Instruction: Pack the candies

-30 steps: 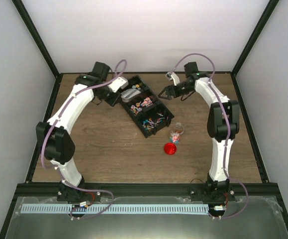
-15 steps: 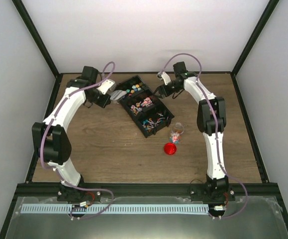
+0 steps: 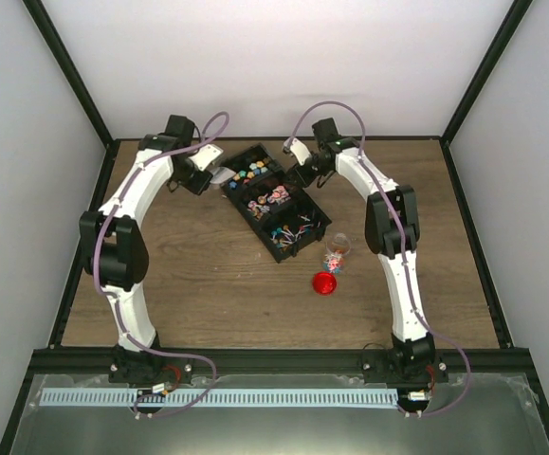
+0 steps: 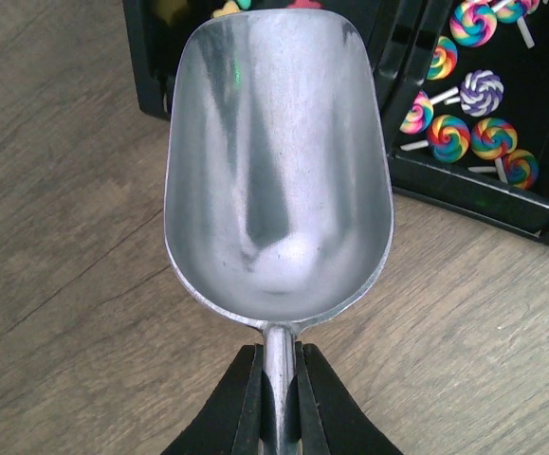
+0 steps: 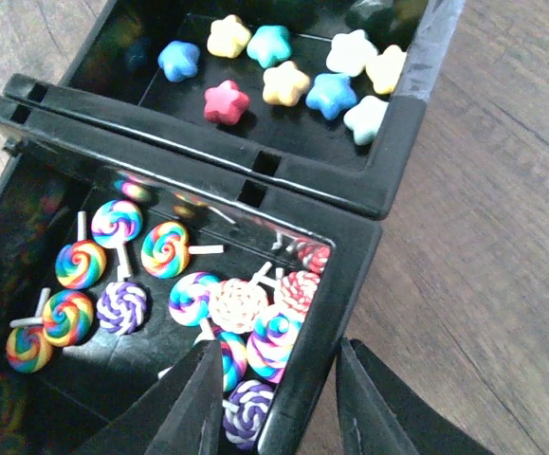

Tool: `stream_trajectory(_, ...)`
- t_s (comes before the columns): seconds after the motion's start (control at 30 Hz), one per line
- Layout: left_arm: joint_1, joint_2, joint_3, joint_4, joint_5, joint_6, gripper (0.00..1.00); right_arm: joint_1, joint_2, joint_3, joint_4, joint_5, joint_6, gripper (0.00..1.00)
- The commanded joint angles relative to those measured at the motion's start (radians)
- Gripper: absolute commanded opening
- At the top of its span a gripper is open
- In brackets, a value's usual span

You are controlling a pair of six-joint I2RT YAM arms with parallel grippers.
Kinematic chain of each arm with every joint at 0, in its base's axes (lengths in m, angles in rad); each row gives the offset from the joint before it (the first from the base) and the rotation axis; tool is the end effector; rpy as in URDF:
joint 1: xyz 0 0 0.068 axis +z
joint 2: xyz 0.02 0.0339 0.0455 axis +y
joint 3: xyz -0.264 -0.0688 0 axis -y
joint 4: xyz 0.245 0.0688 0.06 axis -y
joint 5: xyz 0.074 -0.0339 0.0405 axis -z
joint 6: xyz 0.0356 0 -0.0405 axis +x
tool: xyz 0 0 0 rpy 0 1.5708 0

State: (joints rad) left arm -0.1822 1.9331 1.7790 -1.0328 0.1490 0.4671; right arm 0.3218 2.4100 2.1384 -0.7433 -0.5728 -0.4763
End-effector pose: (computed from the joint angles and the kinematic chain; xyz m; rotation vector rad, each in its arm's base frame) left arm 0.3981 -0.0787 0.2808 0.9111 2.5826 -0.1268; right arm 0.4904 0.1838 0.1937 -1.1505 2.1945 0.6706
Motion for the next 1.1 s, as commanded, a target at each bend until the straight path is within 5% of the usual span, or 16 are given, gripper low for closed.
stream_trajectory(0.0, 0.013, 0.017, 0.037, -0.007, -0.013, 0.015, 0.04, 0.033, 0.013, 0.047, 0.045, 0.025, -0.052, 0.32)
stream_trajectory(0.7, 0.079, -0.093, -0.111, -0.149, -0.085, 0.019, 0.04, 0.167, 0.011, 0.052, 0.171, -0.127, -0.148, 0.29)
stream_trajectory(0.9, 0.073, -0.081, -0.079, -0.204, -0.165, 0.064, 0.04, 0.165, -0.013, 0.064, 0.145, -0.082, -0.159, 0.53)
stream_trajectory(1.07, 0.073, -0.046, -0.016, -0.208, -0.134, 0.059, 0.04, 0.126, -0.085, 0.019, 0.068, -0.061, -0.171, 0.59)
